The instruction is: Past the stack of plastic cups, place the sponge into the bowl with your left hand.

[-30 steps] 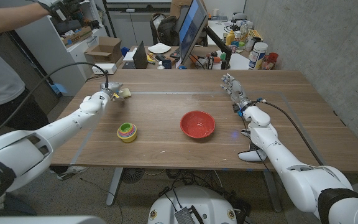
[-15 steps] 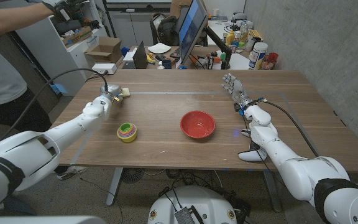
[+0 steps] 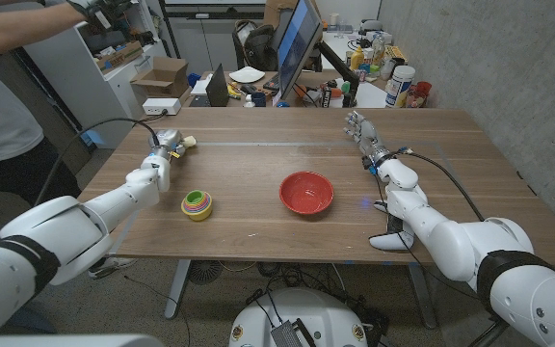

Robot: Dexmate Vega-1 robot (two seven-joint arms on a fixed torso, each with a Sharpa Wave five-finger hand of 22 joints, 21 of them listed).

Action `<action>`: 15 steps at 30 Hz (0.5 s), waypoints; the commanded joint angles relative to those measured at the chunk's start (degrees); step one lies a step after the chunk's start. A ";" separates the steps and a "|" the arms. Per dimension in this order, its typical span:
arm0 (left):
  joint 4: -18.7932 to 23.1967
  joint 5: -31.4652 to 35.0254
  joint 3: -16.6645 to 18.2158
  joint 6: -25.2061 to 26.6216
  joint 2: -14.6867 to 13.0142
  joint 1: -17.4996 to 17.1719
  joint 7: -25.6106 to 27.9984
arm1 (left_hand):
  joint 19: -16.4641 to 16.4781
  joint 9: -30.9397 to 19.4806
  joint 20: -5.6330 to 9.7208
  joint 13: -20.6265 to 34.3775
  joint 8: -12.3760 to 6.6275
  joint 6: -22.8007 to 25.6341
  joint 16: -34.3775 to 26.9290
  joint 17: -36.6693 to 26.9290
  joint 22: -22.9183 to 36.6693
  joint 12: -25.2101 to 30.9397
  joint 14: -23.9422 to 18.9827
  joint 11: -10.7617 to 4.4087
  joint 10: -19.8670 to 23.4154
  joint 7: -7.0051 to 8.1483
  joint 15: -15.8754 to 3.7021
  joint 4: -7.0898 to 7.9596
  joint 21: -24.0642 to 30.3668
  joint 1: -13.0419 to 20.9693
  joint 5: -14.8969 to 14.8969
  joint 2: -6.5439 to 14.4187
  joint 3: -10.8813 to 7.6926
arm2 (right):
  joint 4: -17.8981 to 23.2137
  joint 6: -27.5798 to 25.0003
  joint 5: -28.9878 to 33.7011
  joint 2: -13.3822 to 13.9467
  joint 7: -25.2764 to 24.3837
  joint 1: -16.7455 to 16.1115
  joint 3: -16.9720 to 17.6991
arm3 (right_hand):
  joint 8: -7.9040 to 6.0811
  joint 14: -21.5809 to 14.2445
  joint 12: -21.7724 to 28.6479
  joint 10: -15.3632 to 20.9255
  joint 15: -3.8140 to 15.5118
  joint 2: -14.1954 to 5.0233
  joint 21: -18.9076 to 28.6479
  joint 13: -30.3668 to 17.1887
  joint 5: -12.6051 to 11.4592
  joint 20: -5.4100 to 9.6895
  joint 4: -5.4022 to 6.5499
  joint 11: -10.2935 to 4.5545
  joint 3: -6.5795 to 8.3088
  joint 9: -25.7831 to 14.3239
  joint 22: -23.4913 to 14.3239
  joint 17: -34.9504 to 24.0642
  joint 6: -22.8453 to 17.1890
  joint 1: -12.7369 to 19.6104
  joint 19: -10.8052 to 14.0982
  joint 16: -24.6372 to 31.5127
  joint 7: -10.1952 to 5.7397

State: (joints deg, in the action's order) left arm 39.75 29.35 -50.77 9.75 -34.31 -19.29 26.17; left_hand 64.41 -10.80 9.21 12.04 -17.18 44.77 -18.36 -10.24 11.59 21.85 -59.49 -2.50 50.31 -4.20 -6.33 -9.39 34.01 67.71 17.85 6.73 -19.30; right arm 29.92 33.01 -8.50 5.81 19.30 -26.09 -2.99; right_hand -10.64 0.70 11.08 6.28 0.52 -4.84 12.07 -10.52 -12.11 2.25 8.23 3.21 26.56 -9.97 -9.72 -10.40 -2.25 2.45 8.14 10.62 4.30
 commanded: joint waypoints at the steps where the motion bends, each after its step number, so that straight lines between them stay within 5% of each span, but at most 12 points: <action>1: 3.70 -6.14 1.86 0.63 -1.41 -2.38 2.96 | 1.97 -0.28 0.88 1.12 -0.52 5.03 -0.87 -0.52 0.52 1.40 -9.10 0.27 5.37 -3.35 -6.75 0.17 2.44 2.71 -1.73 1.69 -1.41 | 1.02 0.58 2.37 -0.42 0.14 -0.25 1.22 | -0.22 -0.06 0.27 0.57 0.01 -1.34 -0.12 -0.24 -0.58 0.72 -0.33 -0.01 -0.06 -0.25 -0.28 0.01 -0.60 -0.05 0.72 0.41 0.19; 5: 8.48 -9.35 4.89 1.36 -2.80 -4.56 2.60 | 2.80 -0.37 1.40 2.02 -0.88 8.27 -1.36 -0.72 0.81 2.33 -12.95 0.87 8.48 -4.63 -6.89 -0.10 4.33 4.74 -3.35 2.25 -2.43 | 6.07 -1.39 1.99 -0.05 -0.29 -2.78 1.12 | -0.22 -0.05 0.26 0.60 0.09 -1.37 -0.17 -0.24 -0.59 0.80 -0.35 -0.07 -0.06 -0.25 -0.28 0.01 -0.63 -0.02 0.68 0.38 0.10; 15: 20.08 -15.38 12.27 5.53 -5.17 -9.89 2.33 | 3.20 -0.42 1.49 2.52 -0.90 9.52 -1.31 -0.72 0.93 2.53 -14.28 1.12 9.47 -5.02 -6.88 -0.20 5.37 5.69 -4.37 2.12 -2.86 | 14.23 -4.60 0.47 1.39 -1.05 -6.75 -0.60 | -0.18 -0.07 0.21 0.59 0.06 -1.35 -0.27 -0.24 -0.60 0.82 -0.37 0.04 -0.13 -0.25 -0.29 -0.01 -0.64 -0.01 0.62 0.32 0.11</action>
State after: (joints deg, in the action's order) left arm 47.70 20.10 -46.04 12.24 -36.65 -23.62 28.19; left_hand 67.45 -11.10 10.43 12.23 -17.90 49.56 -19.40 -10.99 12.41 24.04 -63.92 0.31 54.73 -5.07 -4.32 -9.53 38.80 70.79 13.95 6.81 -21.65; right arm 36.77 31.75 -7.05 6.03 19.23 -29.22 -2.42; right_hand -10.64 0.70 11.08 6.35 0.52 -4.84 11.85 -10.52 -12.10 2.25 7.99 3.28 26.32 -9.97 -9.72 -10.40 -2.58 2.45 8.14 10.62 4.19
